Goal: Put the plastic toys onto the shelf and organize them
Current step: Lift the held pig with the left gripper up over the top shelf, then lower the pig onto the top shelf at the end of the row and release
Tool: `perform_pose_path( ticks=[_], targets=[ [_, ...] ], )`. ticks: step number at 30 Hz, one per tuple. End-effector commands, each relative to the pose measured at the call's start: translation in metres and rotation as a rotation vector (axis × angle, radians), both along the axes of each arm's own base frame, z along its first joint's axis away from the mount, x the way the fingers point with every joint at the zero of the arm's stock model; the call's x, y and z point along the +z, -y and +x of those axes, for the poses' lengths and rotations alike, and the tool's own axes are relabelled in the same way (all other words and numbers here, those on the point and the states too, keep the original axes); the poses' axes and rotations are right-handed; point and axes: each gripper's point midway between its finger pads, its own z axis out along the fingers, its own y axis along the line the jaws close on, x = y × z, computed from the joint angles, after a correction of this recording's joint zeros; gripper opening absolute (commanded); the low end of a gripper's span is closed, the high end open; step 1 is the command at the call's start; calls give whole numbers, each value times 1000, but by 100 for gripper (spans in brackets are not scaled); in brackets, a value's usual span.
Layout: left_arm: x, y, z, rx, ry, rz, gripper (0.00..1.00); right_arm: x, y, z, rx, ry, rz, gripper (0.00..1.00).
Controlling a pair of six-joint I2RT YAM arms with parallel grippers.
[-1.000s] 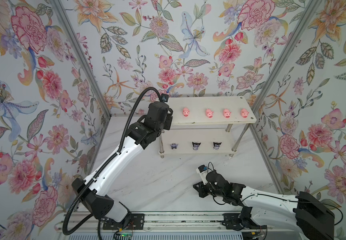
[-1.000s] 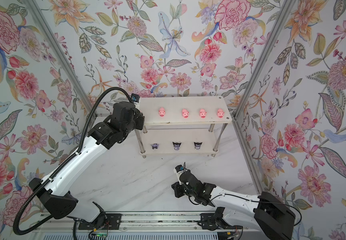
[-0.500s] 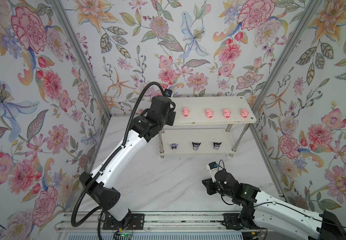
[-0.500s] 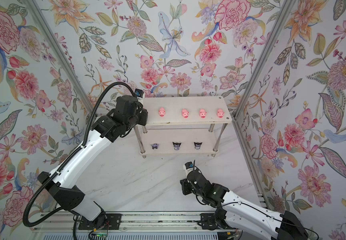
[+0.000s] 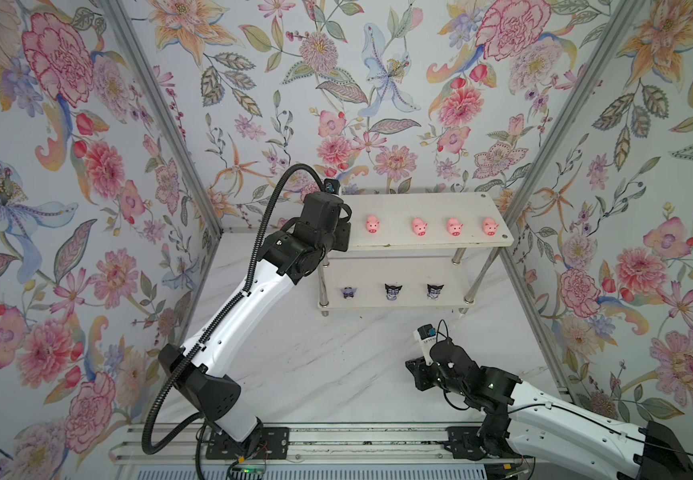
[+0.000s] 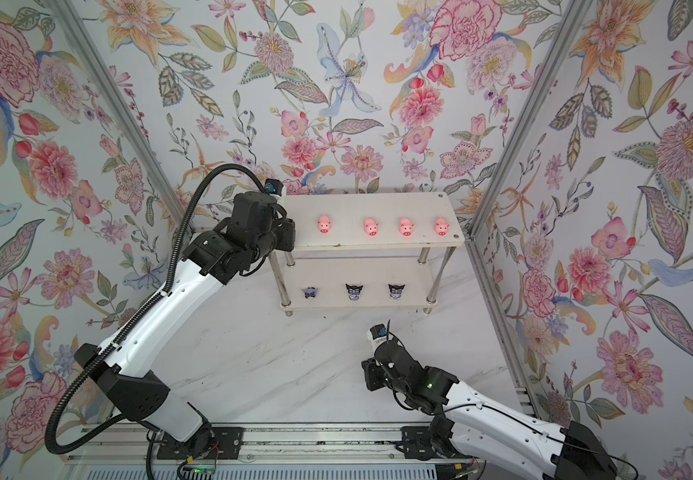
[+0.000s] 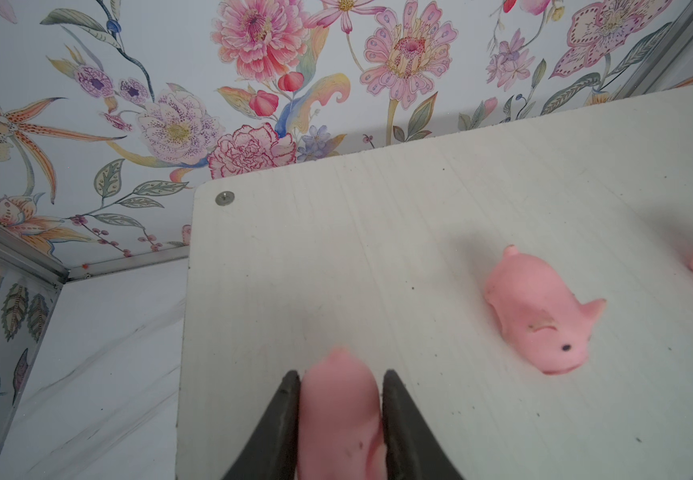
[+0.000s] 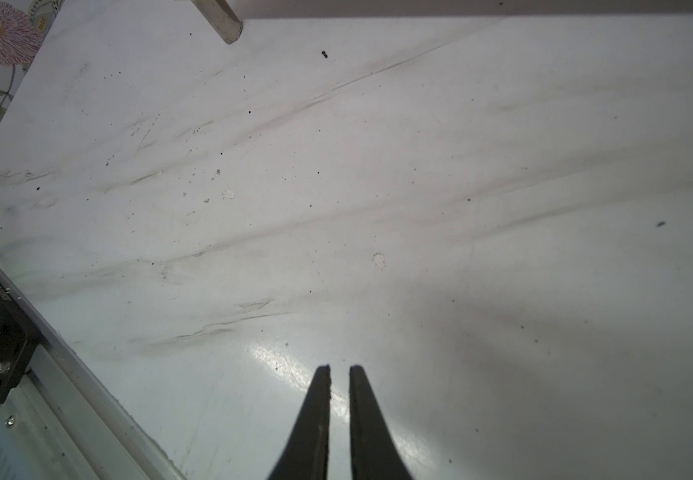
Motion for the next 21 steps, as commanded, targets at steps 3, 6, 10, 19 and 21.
perform_pose_path(
  ticks=[3, 6, 10, 19, 21],
  targets=[
    [-2, -17, -2, 50, -10, 8, 43, -6, 9, -1, -12, 5, -21, 14],
    [-7, -23, 0, 73, -12, 28, 50, -6, 9, -1, -10, 7, -24, 14],
    [-5, -29, 2, 90, 3, 40, 52, -7, 9, -1, -8, 5, -25, 14],
    [11, -27, 3, 82, 34, 20, 70, -10, 11, -1, -17, 1, -31, 15],
    [21, -28, 1, 79, 54, 9, 70, -11, 11, -1, -17, -3, -34, 15]
  ],
)
